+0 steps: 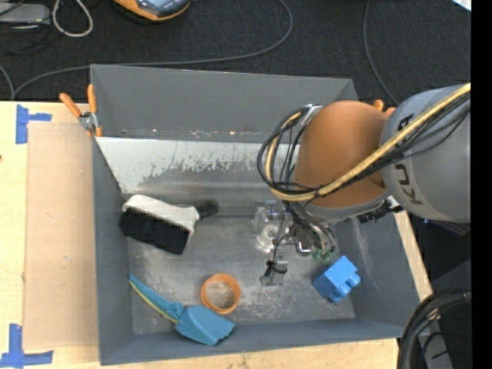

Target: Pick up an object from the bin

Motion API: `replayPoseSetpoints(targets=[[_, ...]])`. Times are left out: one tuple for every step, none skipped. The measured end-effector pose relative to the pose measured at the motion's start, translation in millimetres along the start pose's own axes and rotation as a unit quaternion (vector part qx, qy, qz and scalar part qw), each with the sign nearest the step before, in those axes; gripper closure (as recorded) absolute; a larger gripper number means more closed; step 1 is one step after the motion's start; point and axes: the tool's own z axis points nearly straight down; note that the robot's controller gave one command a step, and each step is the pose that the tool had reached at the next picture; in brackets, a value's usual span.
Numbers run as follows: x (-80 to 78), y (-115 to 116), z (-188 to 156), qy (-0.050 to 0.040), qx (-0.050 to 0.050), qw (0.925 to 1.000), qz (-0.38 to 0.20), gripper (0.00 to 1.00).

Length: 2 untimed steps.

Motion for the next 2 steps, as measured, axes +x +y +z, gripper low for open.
replayPoseSetpoints(targets=[[0.0, 0.0, 0.0, 0.0000, 0.000, 1.0000, 0.000, 0.00], [-73.9, -16.9, 12.4, -0.0020, 0.000, 0.9999, 0.011, 0.00]])
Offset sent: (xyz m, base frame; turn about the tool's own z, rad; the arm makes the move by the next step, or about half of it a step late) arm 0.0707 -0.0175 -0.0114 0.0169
